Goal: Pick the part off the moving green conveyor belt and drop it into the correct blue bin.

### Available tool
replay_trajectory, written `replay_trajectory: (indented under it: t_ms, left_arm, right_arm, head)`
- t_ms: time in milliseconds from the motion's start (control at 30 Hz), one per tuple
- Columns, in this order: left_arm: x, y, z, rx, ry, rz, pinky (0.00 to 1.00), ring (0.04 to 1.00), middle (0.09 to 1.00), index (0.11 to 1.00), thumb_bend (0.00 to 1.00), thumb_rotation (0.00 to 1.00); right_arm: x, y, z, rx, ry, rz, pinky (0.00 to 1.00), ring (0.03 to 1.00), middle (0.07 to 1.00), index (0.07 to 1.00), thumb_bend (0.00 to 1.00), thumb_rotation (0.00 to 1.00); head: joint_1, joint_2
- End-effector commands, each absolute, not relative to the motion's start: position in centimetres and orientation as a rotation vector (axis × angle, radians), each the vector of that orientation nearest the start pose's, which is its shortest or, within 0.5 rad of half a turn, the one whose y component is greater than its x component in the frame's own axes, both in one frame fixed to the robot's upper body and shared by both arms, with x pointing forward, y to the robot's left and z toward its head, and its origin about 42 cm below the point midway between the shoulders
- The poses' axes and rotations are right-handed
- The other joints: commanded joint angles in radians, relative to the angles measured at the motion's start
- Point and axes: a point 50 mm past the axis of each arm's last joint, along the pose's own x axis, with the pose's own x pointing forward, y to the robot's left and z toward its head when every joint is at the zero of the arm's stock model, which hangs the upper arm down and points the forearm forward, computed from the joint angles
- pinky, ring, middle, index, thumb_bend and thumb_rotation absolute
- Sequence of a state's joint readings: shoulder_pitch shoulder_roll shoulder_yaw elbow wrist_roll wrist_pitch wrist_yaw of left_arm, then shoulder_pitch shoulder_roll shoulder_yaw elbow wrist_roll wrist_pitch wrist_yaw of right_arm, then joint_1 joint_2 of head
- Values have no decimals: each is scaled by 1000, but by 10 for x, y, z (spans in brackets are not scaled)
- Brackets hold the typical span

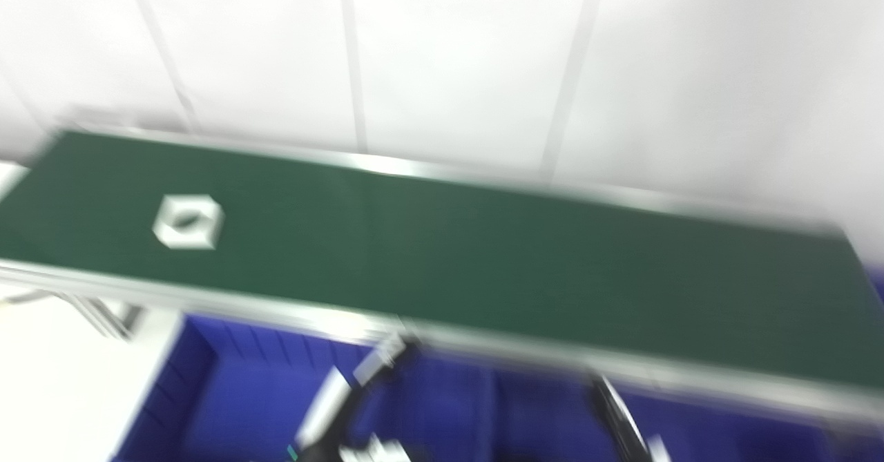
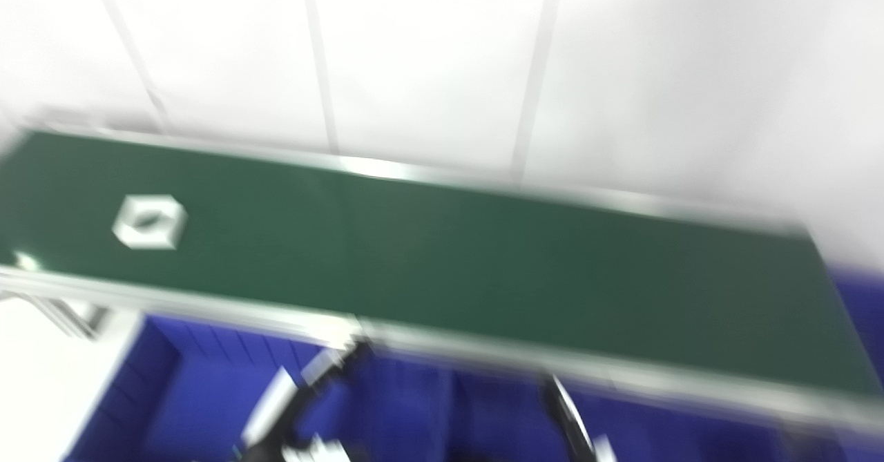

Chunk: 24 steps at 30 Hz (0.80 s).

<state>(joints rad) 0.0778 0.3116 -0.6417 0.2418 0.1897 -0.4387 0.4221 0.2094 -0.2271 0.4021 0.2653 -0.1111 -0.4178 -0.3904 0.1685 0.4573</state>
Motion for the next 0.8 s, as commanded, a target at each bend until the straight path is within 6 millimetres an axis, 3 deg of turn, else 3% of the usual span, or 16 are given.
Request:
replay_trajectory:
  t_ms: [0,333,433,533,767]
  left_arm:
    - [209,187,37,346,-249,-286,761,835,867,877,975,602]
    - [226,193,80,275,-376,-255,741,822,845,842,984,542]
    - [235,198,94,280,-433,-221,735,813,840,827,958,484]
    - [241,205,104,308,-477,-183,740,810,836,827,956,516]
    - [272,226,125,343,-529,-156,848,880,900,900,817,493]
  right_arm:
    - [171,-218,6,-247,-31,39,894,880,897,923,937,565]
    - [164,-216,1,-242,-13,27,901,889,902,935,934,585]
    - [163,-217,1,-234,-8,21,904,890,902,938,932,583]
    - [164,-217,0,-254,-15,19,899,881,896,934,919,593]
    - [164,-218,3,-209,-7,4,885,874,882,918,933,556]
  head:
    - [13,-6]
    - [59,-28]
    - [55,-28]
    - [52,-27]
    - [31,-10]
